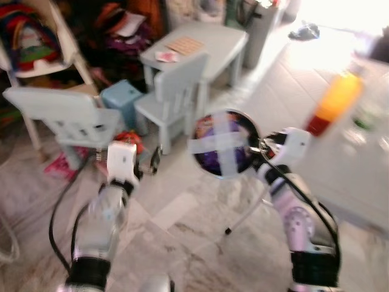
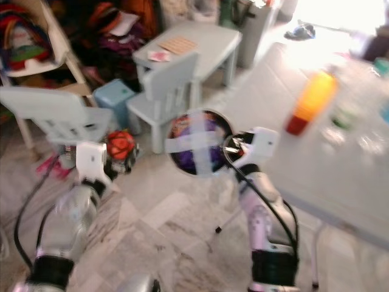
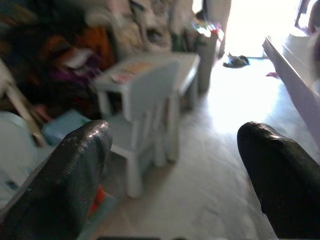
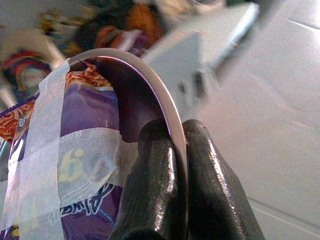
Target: Restocking fridge
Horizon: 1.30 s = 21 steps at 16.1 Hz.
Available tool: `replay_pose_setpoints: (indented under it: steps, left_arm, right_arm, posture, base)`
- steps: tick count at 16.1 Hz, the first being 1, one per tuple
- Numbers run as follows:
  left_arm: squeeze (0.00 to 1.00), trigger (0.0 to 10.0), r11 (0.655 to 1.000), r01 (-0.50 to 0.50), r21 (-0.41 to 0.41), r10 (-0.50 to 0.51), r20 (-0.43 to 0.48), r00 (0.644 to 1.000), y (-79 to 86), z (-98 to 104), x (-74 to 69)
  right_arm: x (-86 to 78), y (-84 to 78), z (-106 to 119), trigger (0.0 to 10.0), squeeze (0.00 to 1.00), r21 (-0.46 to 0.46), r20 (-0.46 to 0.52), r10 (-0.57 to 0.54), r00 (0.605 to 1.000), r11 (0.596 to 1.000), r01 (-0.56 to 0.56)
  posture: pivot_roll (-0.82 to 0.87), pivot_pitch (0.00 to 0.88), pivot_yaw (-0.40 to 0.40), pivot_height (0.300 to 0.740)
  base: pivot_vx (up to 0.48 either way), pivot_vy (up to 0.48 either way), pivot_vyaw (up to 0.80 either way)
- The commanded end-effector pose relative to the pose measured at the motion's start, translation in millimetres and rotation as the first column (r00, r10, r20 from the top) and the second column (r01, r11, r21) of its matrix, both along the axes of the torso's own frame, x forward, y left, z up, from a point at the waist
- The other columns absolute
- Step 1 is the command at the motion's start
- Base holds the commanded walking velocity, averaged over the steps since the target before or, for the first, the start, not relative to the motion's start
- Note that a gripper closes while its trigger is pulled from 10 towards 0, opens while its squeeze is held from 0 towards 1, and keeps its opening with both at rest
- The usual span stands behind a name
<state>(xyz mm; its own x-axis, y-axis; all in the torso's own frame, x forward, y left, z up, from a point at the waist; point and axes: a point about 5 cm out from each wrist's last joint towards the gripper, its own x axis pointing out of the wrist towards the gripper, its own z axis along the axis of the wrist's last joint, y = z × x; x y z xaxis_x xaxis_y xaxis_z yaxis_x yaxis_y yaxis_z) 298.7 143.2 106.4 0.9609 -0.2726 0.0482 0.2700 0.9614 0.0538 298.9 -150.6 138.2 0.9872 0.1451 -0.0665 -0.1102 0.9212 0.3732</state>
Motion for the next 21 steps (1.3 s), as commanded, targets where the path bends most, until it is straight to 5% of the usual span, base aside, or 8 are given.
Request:
replay_pose_setpoints:
  steps: [1, 5, 10, 21]
  left_arm:
    - [0.00, 10.0, 1.000, -0.003, 0.005, 0.003, -0.002, 1.000, -1.2, -2, -2.5]
    - [0.00, 10.0, 0.982, -0.178, 0.060, 0.178, 0.005, 0.984, 23.4, -2, 1.2]
    - [0.00, 10.0, 0.957, -0.278, 0.079, 0.282, -0.034, 0.959, 36.2, -16, -8.0]
    - [0.00, 10.0, 0.953, -0.283, 0.111, 0.286, -0.005, 0.958, 30.2, -12, -11.8]
  right_arm:
    - [1.5, -5.0, 5, 10.0, 0.00, -0.007, 0.031, -0.021, 0.999, 1.000, 0.021]
    - [1.5, 3.9, 7, 10.0, 0.00, 0.001, 0.053, 0.012, 0.999, 1.000, -0.012]
    - [2.6, 10.6, 0, 10.0, 0.00, 0.031, 0.044, 0.032, 0.999, 0.999, -0.034]
    - [9.2, 18.1, 5, 10.0, 0.00, 0.049, 0.062, 0.065, 0.996, 0.996, -0.068]
  posture:
    - [0.04, 0.057, -0.003, 0.740]
    - [0.05, 0.082, 0.006, 0.740]
    - [0.07, 0.058, -0.001, 0.740]
    - [0.09, 0.064, -0.008, 0.740]
  base:
    - [0.000, 0.000, 0.80]
    - [0.000, 0.000, 0.80]
    - [0.000, 0.000, 0.80]
    - [0.000, 0.000, 0.80]
